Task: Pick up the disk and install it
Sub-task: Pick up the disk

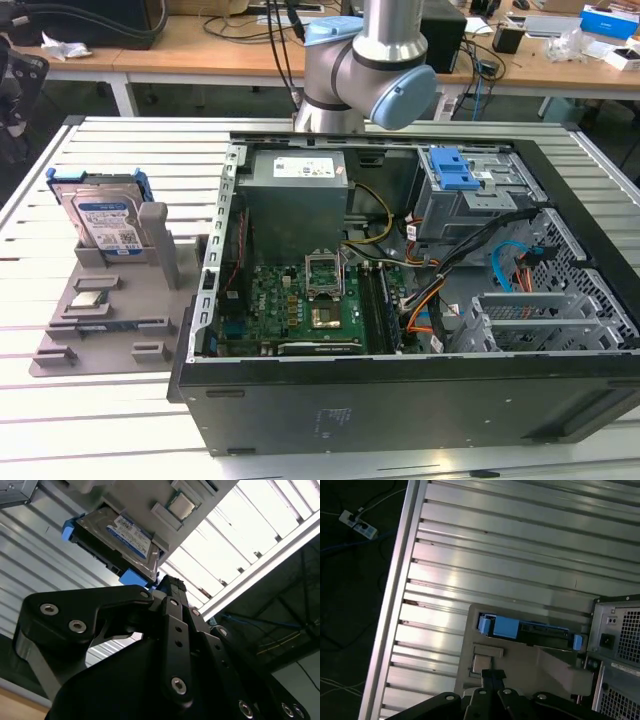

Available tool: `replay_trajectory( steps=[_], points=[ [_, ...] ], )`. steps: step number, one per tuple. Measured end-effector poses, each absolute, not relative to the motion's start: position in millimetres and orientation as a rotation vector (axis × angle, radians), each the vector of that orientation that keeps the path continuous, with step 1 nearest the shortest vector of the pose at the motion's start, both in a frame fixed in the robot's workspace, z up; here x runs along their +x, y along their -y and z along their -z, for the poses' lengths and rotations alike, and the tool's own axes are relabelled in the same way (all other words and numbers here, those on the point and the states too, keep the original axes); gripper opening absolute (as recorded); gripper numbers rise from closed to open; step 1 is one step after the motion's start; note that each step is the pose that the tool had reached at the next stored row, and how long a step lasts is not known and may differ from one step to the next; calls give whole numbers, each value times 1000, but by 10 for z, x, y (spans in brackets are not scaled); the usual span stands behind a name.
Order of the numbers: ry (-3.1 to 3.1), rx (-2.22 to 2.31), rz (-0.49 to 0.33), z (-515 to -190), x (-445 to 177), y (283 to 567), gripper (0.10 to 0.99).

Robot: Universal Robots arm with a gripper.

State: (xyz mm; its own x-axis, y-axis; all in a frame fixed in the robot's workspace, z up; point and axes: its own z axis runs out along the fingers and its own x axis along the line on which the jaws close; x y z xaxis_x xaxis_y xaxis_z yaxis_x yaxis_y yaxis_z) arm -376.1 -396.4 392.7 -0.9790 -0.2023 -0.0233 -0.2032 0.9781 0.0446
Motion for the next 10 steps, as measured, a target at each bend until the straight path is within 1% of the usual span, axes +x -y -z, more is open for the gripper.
replay_trajectory(
  steps=[10],
  points=[
    [-3062,-635,-76,-3927,-3761,3964,106]
  ],
)
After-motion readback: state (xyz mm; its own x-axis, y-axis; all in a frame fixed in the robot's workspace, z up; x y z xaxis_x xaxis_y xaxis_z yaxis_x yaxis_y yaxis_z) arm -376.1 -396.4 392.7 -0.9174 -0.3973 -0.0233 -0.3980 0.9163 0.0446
